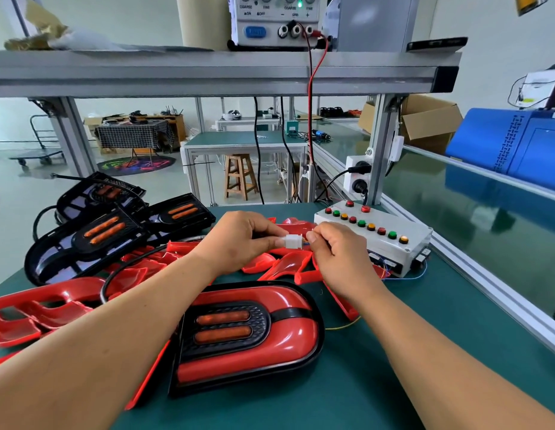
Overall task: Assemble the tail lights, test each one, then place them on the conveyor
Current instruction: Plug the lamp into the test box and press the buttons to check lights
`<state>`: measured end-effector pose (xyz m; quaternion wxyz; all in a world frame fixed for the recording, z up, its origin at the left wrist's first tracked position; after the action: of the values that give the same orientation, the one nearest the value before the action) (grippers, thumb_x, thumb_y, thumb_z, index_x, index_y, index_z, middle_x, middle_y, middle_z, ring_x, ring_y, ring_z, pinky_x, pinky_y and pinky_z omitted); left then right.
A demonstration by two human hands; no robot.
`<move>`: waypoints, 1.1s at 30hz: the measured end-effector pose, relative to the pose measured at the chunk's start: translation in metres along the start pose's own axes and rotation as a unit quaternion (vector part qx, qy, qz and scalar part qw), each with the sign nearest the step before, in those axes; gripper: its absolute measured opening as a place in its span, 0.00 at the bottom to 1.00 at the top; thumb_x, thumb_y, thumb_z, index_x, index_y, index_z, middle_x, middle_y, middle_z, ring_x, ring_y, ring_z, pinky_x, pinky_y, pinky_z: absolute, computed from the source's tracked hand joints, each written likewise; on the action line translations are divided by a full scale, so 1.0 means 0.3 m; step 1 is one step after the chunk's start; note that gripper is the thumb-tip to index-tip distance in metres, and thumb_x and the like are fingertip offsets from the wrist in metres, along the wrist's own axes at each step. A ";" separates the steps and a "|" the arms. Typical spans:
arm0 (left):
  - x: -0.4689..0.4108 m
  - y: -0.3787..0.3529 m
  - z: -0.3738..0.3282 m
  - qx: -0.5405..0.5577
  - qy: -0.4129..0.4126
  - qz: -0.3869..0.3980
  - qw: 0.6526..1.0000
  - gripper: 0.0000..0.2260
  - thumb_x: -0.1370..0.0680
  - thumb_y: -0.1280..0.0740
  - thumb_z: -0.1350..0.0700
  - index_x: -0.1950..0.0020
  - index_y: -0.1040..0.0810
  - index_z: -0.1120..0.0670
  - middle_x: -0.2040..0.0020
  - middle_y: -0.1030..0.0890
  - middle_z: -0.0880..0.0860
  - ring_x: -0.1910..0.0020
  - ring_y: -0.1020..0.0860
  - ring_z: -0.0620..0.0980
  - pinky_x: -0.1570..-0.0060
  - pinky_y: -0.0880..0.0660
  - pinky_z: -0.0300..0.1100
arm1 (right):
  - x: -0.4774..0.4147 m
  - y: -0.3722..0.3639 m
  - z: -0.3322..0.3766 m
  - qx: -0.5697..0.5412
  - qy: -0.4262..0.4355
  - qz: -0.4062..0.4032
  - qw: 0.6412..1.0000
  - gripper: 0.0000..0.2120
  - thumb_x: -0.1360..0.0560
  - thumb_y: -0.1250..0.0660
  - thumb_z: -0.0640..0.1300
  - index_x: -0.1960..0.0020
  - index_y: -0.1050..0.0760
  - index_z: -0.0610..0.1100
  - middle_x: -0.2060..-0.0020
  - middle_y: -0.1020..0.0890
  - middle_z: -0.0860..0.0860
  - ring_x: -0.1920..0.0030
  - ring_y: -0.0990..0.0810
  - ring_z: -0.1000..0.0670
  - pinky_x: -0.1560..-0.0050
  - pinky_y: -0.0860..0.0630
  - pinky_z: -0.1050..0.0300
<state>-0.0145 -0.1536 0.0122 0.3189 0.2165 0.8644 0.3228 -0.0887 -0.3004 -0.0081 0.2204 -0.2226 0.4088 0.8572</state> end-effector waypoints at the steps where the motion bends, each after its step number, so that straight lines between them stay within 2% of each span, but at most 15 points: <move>1: 0.000 0.001 -0.005 -0.004 0.000 0.002 1.000 0.07 0.27 0.26 0.56 0.49 0.14 0.51 0.55 0.16 0.44 0.53 0.19 0.38 0.49 0.26 0.32 | 0.000 -0.002 0.002 -0.003 0.003 -0.005 1.000 0.11 0.20 0.38 0.42 0.61 0.29 0.46 0.66 0.26 0.51 0.58 0.26 0.44 0.48 0.29 0.41; 5: 0.016 0.005 -0.029 -0.028 0.006 0.017 0.999 0.08 0.27 0.26 0.56 0.47 0.15 0.51 0.56 0.17 0.45 0.52 0.20 0.41 0.44 0.26 0.40 | 0.005 -0.016 -0.009 0.006 0.004 0.003 1.000 0.12 0.19 0.38 0.43 0.62 0.30 0.47 0.66 0.25 0.50 0.59 0.25 0.44 0.50 0.29 0.44; 6: 0.022 0.007 -0.039 -0.042 0.009 0.031 0.999 0.11 0.26 0.27 0.55 0.44 0.16 0.49 0.53 0.18 0.45 0.49 0.20 0.42 0.41 0.27 0.40 | 0.003 -0.021 -0.021 0.015 -0.003 0.007 1.000 0.13 0.19 0.39 0.45 0.62 0.30 0.47 0.65 0.24 0.50 0.57 0.25 0.44 0.49 0.30 0.45; 8: 0.052 0.016 -0.047 -0.107 0.017 0.083 0.991 0.24 0.26 0.28 0.48 0.31 0.28 0.43 0.38 0.22 0.46 0.35 0.27 0.45 0.32 0.34 0.42 | -0.002 -0.032 -0.055 0.059 -0.034 0.021 0.997 0.13 0.18 0.42 0.49 0.61 0.30 0.49 0.63 0.24 0.52 0.55 0.25 0.45 0.50 0.33 0.48; 10: 0.133 0.043 -0.016 -0.164 0.053 0.170 0.970 0.43 0.31 0.29 0.34 0.23 0.50 0.37 0.23 0.40 0.46 0.24 0.42 0.47 0.25 0.45 0.47 | -0.004 -0.038 -0.092 0.109 -0.073 0.033 0.991 0.14 0.17 0.45 0.51 0.60 0.30 0.50 0.62 0.25 0.53 0.56 0.27 0.47 0.52 0.37 0.50; 11: 0.194 0.058 0.004 -0.174 0.075 0.221 0.957 0.51 0.37 0.30 0.28 0.25 0.61 0.33 0.21 0.51 0.42 0.22 0.50 0.46 0.24 0.49 0.50 | -0.004 -0.042 -0.110 0.126 -0.089 0.037 0.987 0.15 0.17 0.46 0.52 0.60 0.30 0.51 0.62 0.25 0.53 0.57 0.28 0.48 0.52 0.38 0.50; 12: 0.265 0.070 0.023 -0.182 0.090 0.267 0.942 0.56 0.42 0.31 0.24 0.29 0.68 0.29 0.23 0.61 0.36 0.23 0.58 0.44 0.24 0.53 0.52 | -0.004 -0.046 -0.125 0.137 -0.101 0.040 0.985 0.15 0.17 0.47 0.52 0.60 0.30 0.50 0.62 0.26 0.53 0.58 0.29 0.49 0.52 0.39 0.50; 14: 0.398 0.076 0.054 -0.210 0.102 0.323 0.917 0.61 0.49 0.30 0.22 0.35 0.75 0.26 0.28 0.71 0.30 0.25 0.68 0.43 0.25 0.60 0.53 | -0.006 -0.057 -0.144 0.141 -0.113 0.040 0.983 0.15 0.17 0.47 0.51 0.61 0.30 0.49 0.63 0.26 0.53 0.59 0.30 0.48 0.51 0.39 0.49; 16: 0.472 0.065 0.075 -0.238 0.104 0.328 0.908 0.63 0.48 0.28 0.24 0.36 0.77 0.27 0.31 0.73 0.29 0.25 0.70 0.44 0.26 0.60 0.51 | -0.009 -0.064 -0.148 0.141 -0.115 0.035 0.983 0.16 0.17 0.46 0.51 0.61 0.30 0.49 0.64 0.25 0.52 0.59 0.30 0.48 0.51 0.39 0.50; 19: 0.489 0.056 0.089 -0.220 0.099 0.294 0.925 0.62 0.45 0.26 0.29 0.36 0.78 0.28 0.33 0.62 0.26 0.26 0.55 0.41 0.28 0.43 0.45 | -0.010 -0.069 -0.147 0.143 -0.108 0.032 0.983 0.16 0.17 0.46 0.51 0.63 0.31 0.49 0.66 0.27 0.54 0.60 0.30 0.48 0.52 0.40 0.50; 21: 0.468 0.060 0.094 -0.202 0.093 0.272 0.936 0.62 0.44 0.26 0.32 0.35 0.77 0.28 0.37 0.58 0.25 0.30 0.49 0.37 0.34 0.39 0.37 | -0.007 -0.071 -0.148 0.141 -0.101 0.033 0.984 0.17 0.17 0.46 0.50 0.64 0.33 0.50 0.67 0.28 0.55 0.60 0.30 0.48 0.53 0.40 0.51; 24: 0.419 0.067 0.106 -0.208 0.072 0.249 0.943 0.63 0.44 0.25 0.35 0.35 0.78 0.29 0.36 0.58 0.25 0.32 0.50 0.36 0.35 0.42 0.36 | -0.006 -0.071 -0.148 0.151 -0.081 0.030 0.985 0.17 0.18 0.45 0.50 0.65 0.33 0.50 0.68 0.28 0.56 0.61 0.29 0.48 0.54 0.39 0.51; 28: 0.369 0.073 0.134 -0.205 0.085 0.259 0.940 0.63 0.43 0.24 0.36 0.35 0.79 0.30 0.34 0.61 0.25 0.25 0.55 0.43 0.27 0.45 0.44 | -0.005 -0.096 -0.147 0.182 -0.064 0.062 0.979 0.15 0.18 0.44 0.51 0.62 0.28 0.49 0.67 0.28 0.56 0.58 0.26 0.47 0.55 0.39 0.51; 31: 0.370 0.078 0.155 -0.172 0.104 0.266 0.943 0.64 0.45 0.24 0.31 0.36 0.79 0.29 0.38 0.70 0.20 0.23 0.63 0.45 0.24 0.51 0.51 | 0.001 -0.105 -0.149 0.239 -0.061 0.085 0.965 0.13 0.19 0.43 0.52 0.59 0.26 0.52 0.62 0.28 0.55 0.52 0.25 0.48 0.53 0.40 0.52; 33: 0.387 0.087 0.169 -0.162 0.111 0.267 0.943 0.65 0.47 0.25 0.26 0.37 0.80 0.28 0.38 0.76 0.22 0.26 0.70 0.42 0.24 0.60 0.52 | 0.001 -0.096 -0.145 0.272 -0.056 0.070 0.958 0.10 0.20 0.41 0.53 0.54 0.22 0.53 0.57 0.26 0.55 0.50 0.27 0.49 0.52 0.42 0.52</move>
<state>-0.0565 -0.0467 -0.0473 0.1538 0.3477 0.7408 0.5538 -0.0640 -0.3187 -0.0502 0.2349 -0.0763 0.6282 0.7378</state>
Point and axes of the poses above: each hand's wrist, its own x-axis away from the middle knuckle, its own y-axis out of the back of the hand, z = x × y, the point moved 7 cm from there along -x, towards the middle knuckle
